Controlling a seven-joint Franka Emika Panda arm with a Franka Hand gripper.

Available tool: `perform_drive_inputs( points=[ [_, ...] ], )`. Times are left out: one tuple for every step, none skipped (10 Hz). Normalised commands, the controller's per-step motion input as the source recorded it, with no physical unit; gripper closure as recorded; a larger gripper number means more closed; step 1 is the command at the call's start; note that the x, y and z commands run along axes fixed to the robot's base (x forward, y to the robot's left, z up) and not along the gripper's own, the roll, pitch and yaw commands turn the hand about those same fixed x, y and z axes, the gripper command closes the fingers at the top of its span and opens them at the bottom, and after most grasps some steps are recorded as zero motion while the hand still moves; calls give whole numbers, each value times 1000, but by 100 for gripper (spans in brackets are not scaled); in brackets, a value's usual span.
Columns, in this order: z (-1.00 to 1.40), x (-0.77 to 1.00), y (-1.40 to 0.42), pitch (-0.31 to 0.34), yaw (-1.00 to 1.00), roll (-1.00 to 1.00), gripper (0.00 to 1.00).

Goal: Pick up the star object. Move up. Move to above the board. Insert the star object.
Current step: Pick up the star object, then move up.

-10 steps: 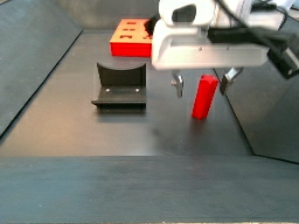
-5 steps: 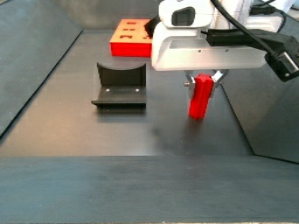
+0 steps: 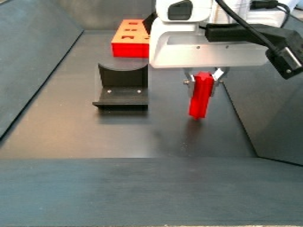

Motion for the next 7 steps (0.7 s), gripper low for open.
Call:
perform_drive_inputs(
  points=[
    [0, 0, 0, 0, 0, 0, 100],
    [0, 0, 0, 0, 0, 0, 100],
    [0, 0, 0, 0, 0, 0, 100],
    [833, 0, 0, 0, 0, 0, 100],
    [806, -72, 27, 34, 30, -6, 100],
    [716, -92, 16, 51, 24, -7, 100],
    [544, -63, 12, 49, 11, 3, 100]
  ],
)
